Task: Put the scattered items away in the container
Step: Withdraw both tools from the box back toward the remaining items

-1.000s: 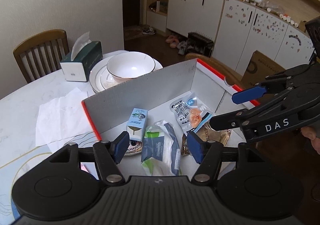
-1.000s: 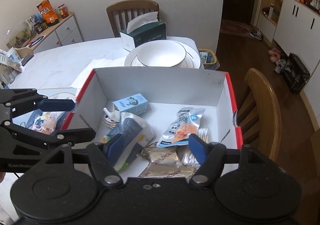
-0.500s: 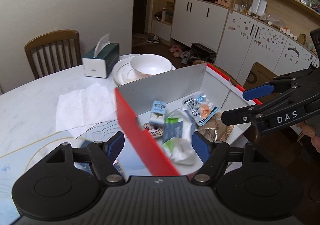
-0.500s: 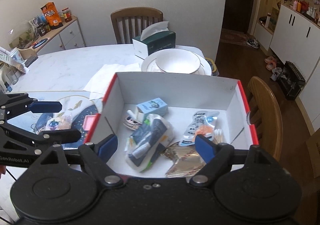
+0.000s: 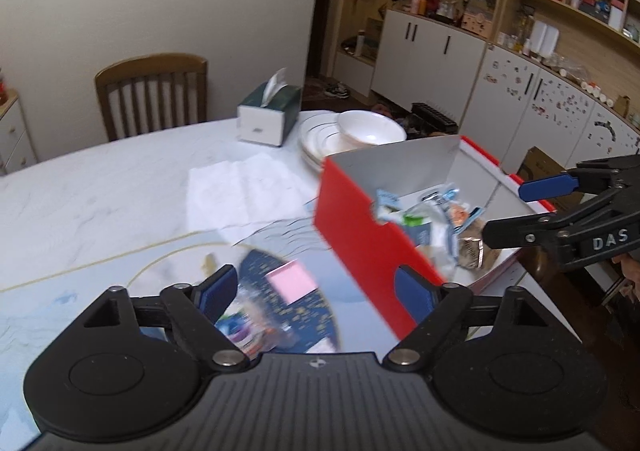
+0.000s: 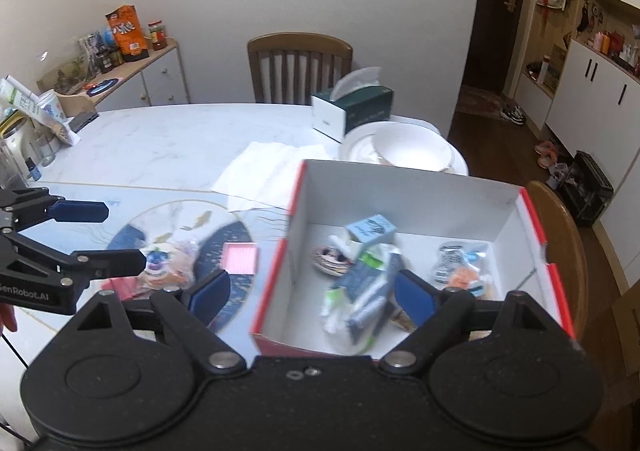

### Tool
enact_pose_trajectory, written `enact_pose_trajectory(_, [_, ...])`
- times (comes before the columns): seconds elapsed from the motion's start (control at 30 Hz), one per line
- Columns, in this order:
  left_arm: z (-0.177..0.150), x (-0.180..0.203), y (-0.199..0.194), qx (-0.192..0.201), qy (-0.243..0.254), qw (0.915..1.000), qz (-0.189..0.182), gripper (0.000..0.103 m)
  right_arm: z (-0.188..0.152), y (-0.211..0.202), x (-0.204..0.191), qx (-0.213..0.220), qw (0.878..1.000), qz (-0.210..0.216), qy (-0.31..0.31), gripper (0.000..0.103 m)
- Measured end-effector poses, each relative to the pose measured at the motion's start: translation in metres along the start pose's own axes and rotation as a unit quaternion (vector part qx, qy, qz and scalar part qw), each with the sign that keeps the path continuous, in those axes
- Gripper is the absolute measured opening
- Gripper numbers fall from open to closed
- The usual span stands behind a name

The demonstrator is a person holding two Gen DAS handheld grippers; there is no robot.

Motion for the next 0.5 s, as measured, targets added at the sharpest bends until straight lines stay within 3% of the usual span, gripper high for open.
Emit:
enact_pose_trajectory(0.1, [-0.008,-0.018,-0.001,0.0,0.0,0.9999,0.011,0.101,0.0,0.006,-0.019,0.0,1.0,0.007,-0.01,0.089])
enact_pose_trajectory(0.5, [-0.036,-0.068,0.016,-0.002,0.04,0.9991,0.013,0.102,-0.022,0.043,-0.083,-0.031,0.999,0.022,-0.021,0.089])
Point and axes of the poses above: each gripper's, at about its wrist camera, not at the fingertips, and y roughly the way its jaws point, x to its right, z to its top, the point moved 10 cm from there along y, roughly the way its jaws point, and after that the axes turned 11 degrees about z, right-handed, at the moved point
